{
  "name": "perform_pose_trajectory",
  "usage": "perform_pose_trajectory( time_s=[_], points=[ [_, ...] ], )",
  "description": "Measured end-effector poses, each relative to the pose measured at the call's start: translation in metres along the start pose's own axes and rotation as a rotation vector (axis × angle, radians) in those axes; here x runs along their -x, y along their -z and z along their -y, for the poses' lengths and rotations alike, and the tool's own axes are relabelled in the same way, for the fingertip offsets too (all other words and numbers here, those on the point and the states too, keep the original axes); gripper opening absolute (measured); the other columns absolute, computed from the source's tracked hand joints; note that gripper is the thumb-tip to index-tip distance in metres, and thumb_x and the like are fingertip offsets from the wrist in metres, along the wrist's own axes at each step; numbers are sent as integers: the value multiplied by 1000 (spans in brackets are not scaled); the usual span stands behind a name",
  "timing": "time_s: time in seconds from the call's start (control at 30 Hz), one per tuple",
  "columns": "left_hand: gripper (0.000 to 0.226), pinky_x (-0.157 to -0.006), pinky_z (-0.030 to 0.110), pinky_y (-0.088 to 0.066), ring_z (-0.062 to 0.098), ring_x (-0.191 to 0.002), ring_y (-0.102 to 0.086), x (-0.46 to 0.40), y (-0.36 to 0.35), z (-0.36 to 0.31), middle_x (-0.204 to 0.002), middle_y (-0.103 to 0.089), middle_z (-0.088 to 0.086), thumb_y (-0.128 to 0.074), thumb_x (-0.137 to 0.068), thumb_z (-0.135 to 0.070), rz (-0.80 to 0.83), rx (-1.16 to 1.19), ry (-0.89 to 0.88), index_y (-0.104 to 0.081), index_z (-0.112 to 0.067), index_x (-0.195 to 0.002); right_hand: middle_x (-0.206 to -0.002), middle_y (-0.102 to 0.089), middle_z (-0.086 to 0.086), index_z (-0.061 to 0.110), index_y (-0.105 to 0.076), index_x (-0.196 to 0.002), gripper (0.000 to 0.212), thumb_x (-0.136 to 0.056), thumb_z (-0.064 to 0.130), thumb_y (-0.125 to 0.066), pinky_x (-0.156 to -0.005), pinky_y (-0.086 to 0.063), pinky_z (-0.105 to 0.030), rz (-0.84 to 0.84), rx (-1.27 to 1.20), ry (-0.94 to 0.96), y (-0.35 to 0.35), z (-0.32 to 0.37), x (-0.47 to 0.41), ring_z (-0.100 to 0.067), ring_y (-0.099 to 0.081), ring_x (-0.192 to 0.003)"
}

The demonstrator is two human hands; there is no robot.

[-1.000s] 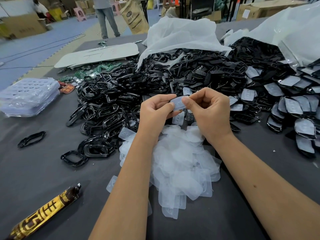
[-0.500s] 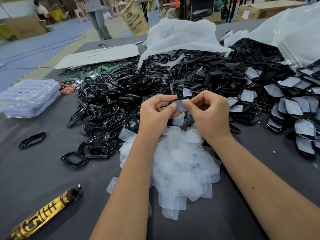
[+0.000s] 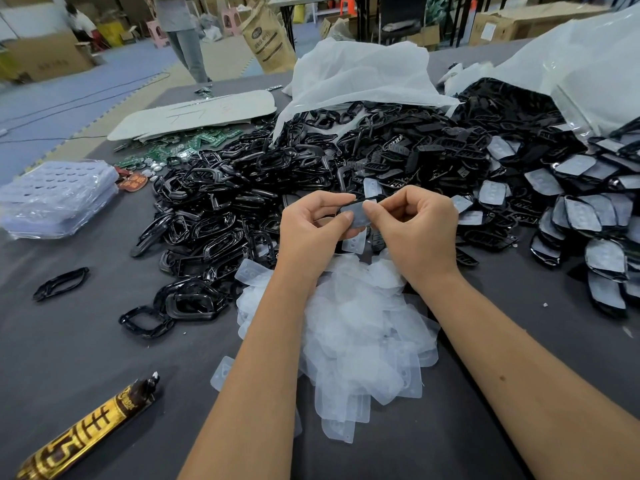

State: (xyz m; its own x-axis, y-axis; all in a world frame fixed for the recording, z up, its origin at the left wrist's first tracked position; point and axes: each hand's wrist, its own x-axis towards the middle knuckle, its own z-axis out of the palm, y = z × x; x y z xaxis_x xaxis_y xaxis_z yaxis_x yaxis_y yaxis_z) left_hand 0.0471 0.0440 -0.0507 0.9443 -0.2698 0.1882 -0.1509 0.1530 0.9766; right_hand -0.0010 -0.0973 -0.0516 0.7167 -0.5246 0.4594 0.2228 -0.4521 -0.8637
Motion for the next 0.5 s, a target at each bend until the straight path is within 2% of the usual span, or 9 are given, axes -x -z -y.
perform_pose_trajectory(
  time_s=[0.17,0.3,0.5],
  points=[
    [17,-74,31,-63,26,-85,-77,-1,0,2,-91,-78,14,-69,-91,8,-8,-10,-12,-75,-7,-99,-61,-68,5,12,-72,-71,22,-85,22,-85,-54,-50,-20,-4,23,6,0,0,0,-9,-62,-53],
    [15,-71,27,-61,23,-81,-77,-1,0,2,-88,-78,13,-70,-91,8,-22,-10,-8,-74,-4,-100,-61,-68,5,12,-72,-70,22,-85,23,-85,-55,-51,-22,-8,29,14,0,0,0,-10,-63,-53],
    [12,-70,23,-60,25,-79,-78,0,1,0,-85,-77,16,-71,-92,6,-56,48,27,-72,-3,-100,-66,-71,3,13,-72,-73,20,-84,20,-87,-60,-58,-34,64,-98,29,1,0,0,-16,-66,-59]
  ],
)
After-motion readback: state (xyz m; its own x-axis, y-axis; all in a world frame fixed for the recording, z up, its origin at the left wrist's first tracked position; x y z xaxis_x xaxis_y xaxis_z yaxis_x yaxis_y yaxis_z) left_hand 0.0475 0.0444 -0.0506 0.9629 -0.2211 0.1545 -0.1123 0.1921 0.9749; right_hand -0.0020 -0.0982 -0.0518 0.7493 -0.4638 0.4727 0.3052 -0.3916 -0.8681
